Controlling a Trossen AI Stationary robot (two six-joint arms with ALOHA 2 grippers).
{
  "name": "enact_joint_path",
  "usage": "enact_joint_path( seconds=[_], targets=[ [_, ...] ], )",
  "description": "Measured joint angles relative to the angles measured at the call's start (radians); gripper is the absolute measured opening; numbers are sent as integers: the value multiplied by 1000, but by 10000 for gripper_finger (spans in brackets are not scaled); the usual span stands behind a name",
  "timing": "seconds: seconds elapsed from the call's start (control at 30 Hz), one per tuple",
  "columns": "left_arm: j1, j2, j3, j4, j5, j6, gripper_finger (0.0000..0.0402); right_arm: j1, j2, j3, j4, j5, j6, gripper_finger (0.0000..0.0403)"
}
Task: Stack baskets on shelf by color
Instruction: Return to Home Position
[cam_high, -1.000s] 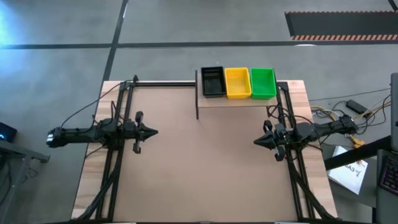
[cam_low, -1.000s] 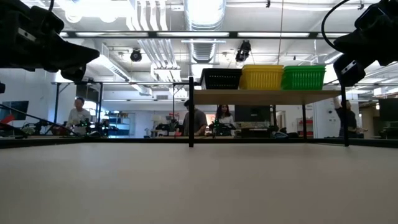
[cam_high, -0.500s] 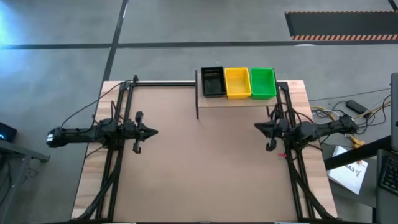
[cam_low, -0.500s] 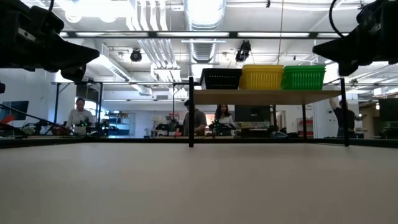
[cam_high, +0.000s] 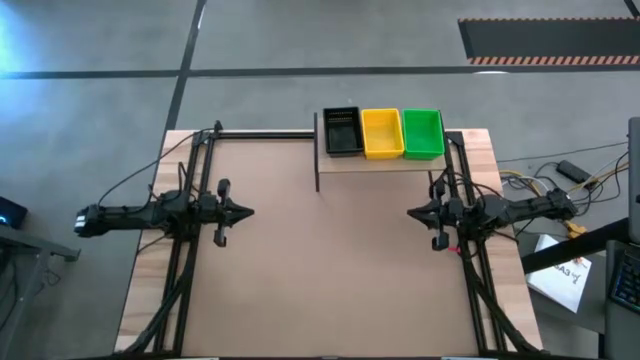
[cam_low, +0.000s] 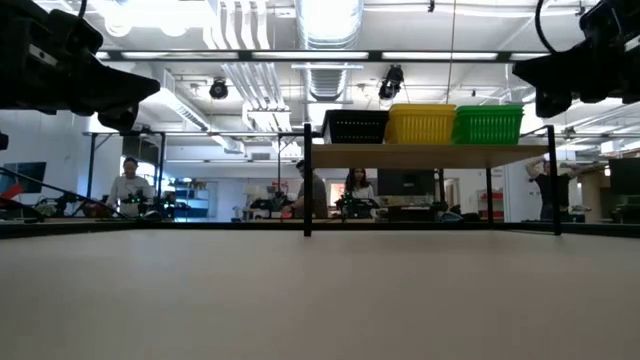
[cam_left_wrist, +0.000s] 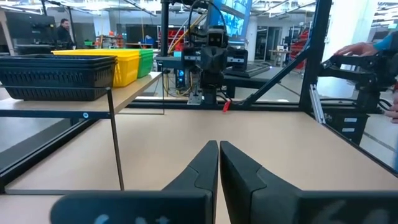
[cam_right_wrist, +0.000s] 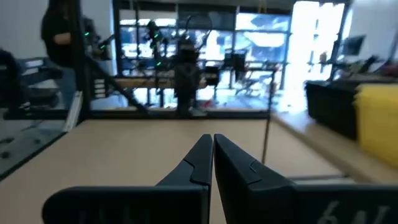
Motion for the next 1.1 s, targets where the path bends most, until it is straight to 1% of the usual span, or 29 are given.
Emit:
enact_joint_path(
  seconds=[0.1, 0.17, 0.2, 0.33, 0.4, 0.5, 0.67, 1.1],
  targets=[
    [0, 0, 0, 0, 0, 0, 0, -12, 0, 0, -36, -8, 92, 9],
    [0, 0, 0, 1, 0, 0, 0, -12, 0, 0, -44, -22, 123, 9],
    [0, 0, 0, 1, 0, 0, 0, -12, -1, 0, -48, -54, 115, 9],
    [0, 0, 0, 0, 0, 0, 0, -12, -1, 0, -77, -234, 64, 9],
    [1, 0, 0, 0, 0, 0, 0, -10, -1, 0, -78, -266, 45, 9],
    [1, 0, 0, 0, 0, 0, 0, -4, -1, 0, -78, -269, 24, 9],
    [1, 0, 0, 0, 0, 0, 0, 4, 5, 0, -77, -272, 45, 9],
    [1, 0, 0, 0, 0, 0, 0, 4, 26, -1, -77, -261, 37, 9]
  ],
)
